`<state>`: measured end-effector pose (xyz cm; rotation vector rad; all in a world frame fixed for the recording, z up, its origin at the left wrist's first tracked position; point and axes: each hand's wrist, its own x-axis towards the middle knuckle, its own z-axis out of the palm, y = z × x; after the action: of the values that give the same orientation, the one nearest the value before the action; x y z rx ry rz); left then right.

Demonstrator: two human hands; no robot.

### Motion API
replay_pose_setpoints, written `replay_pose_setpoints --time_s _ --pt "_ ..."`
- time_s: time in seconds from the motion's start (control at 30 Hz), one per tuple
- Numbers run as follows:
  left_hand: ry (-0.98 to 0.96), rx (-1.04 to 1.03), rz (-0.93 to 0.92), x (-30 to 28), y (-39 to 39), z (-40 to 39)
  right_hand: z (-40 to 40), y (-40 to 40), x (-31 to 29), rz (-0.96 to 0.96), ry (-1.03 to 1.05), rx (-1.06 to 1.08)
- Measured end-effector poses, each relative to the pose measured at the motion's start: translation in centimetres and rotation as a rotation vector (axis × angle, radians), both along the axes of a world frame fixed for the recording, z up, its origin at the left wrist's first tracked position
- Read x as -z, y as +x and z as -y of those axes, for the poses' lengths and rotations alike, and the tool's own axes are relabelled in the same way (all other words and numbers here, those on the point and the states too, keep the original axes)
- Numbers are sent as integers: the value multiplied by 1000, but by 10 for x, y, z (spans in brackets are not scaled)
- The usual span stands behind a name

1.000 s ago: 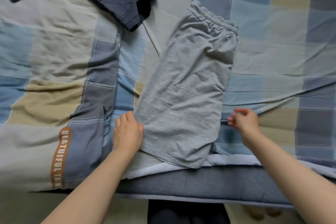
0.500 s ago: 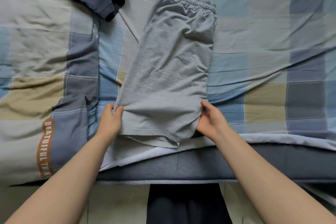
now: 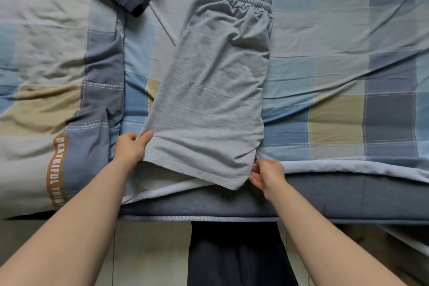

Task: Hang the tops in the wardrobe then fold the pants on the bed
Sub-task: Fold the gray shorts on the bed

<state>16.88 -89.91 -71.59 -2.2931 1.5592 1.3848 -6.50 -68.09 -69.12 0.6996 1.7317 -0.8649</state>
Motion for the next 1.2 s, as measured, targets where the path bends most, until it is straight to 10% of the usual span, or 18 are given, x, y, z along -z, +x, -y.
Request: replay_pose_setpoints --time_s 0.3,0.53,0.73,0.9,0.97,1.07,1.2 --pt "51 -34 -72 -7 12 -23 16 17 1 212 -312 2" --pt "501 -400 -592 -41 6 -45 -6 8 -19 -146 -383 -24" --pt "742 -40 -450 -43 4 -86 -65 -36 -43 -692 -266 -487" --pt "224 396 163 -29 -20 -111 -101 -54 -2 -61 160 -1127" --pt "-84 615 403 -30 -34 -120 -100 -70 2 -124 301 -1245" --pt "-356 990 202 -34 -76 -135 -76 -95 -1 -506 290 -1099" --pt "-222 1373 -121 -27 -147 -159 -23 -124 7 -647 56 -1092"
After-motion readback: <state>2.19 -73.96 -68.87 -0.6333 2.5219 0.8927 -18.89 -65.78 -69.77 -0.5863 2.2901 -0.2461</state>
